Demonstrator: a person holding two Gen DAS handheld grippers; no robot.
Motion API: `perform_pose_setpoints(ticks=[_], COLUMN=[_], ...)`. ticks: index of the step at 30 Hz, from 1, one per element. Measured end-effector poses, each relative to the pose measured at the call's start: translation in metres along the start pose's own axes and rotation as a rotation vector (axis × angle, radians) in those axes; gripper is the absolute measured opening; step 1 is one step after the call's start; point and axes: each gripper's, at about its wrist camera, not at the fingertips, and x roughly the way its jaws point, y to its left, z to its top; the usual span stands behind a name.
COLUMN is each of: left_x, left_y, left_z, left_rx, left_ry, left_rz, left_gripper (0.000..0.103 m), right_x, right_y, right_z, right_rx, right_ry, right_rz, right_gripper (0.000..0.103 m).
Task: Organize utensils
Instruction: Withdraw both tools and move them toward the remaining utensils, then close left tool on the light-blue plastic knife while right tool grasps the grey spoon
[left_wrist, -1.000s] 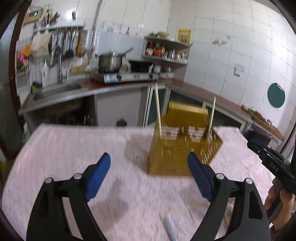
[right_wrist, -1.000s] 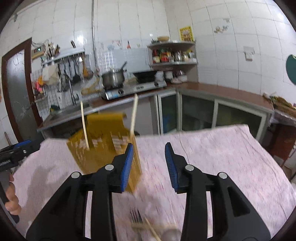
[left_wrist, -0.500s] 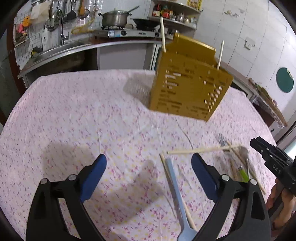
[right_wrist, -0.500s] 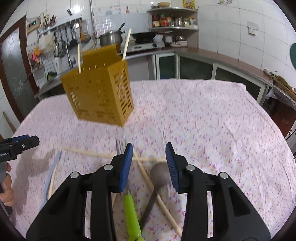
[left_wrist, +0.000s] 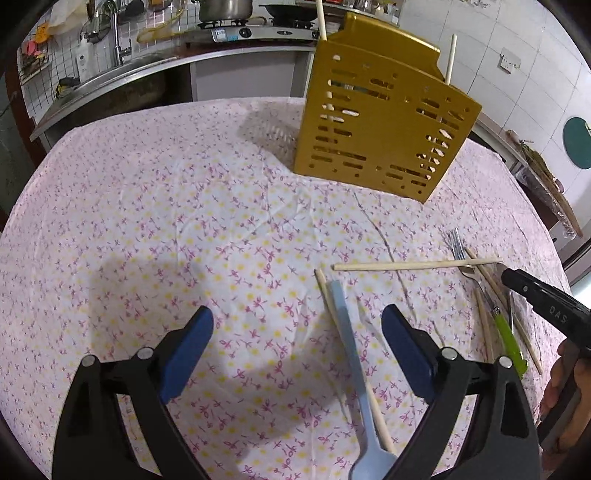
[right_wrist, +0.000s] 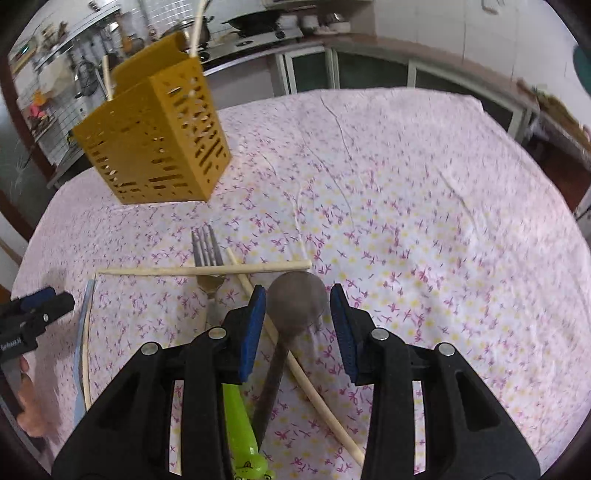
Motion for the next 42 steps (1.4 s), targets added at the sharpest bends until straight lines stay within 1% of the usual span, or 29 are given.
perform_pose_setpoints(ticks=[2,3,5,6,7,9,10,12,14,15,17,21,25,27,30,36,42], left_x=[0.006,0.009,0.015,0.017,0.018,0.019,0.019,0.020,0.021,0.021,0.021,0.020,0.022,0.023,0.018,0.004,-0.016], left_y=[-0.002,-0.002,-0.002,-0.003,-0.004,-0.007,-0.006,-0.005,-0.003,-0.002,-0.001,-0.001,-0.002,-0.002,-0.004,-0.004,-0.009], left_z=[0.003,0.003,0.005,0.005,0.005,0.005,0.005,0.008,0.010,0.011,0.013,0.014,0.016,0.017,0.016,0.015,0.018], left_rx=[0.002,0.000,-0.009,-0.009,-0.004,0.011,0.010,0.005,-0.002,-0.003,-0.002,-0.001,0.000,-0.002,-0.002,-0.001,0.017], left_ry=[0.023,0.035,0.061,0.067,0.065,0.062,0.063,0.065,0.071,0.072,0.077,0.084,0.083,0.081,0.075,0.045,-0.010], left_rz=[0.024,0.027,0.001,0.000,0.009,0.029,0.031,0.030,0.018,0.011,-0.010,-0.044,-0.054,-0.057,-0.055,-0.062,-0.064], left_gripper=[0.090,0.085,0.077,0.075,0.074,0.065,0.063,0.052,0.048,0.042,0.034,0.022,0.018,0.014,0.011,0.011,0.010], right_x=[0.005,0.007,0.009,0.010,0.010,0.011,0.011,0.011,0.011,0.011,0.011,0.009,0.006,0.004,-0.003,-0.022,-0.032], right_y=[-0.002,-0.002,-0.003,-0.003,-0.003,-0.003,-0.002,-0.002,-0.002,-0.001,-0.001,-0.001,-0.005,-0.006,-0.008,-0.006,-0.006], right_z=[0.001,0.001,0.004,0.005,0.005,0.006,0.006,0.006,0.006,0.005,0.004,0.004,0.003,0.003,0.005,0.009,0.011], right_rx=[0.014,0.021,0.028,0.029,0.027,0.022,0.023,0.029,0.030,0.029,0.031,0.039,0.051,0.058,0.063,0.052,0.043], right_ry=[0.016,0.024,0.031,0.032,0.034,0.038,0.038,0.036,0.034,0.034,0.032,0.028,0.015,0.012,-0.013,-0.084,-0.138], right_rz=[0.004,0.011,0.013,0.010,0.007,0.005,0.005,0.011,0.013,0.014,0.016,0.031,0.039,0.047,0.059,0.057,0.052], right_gripper=[0.037,0.037,0.037,0.037,0.036,0.036,0.036,0.035,0.035,0.035,0.035,0.035,0.035,0.035,0.035,0.034,0.034])
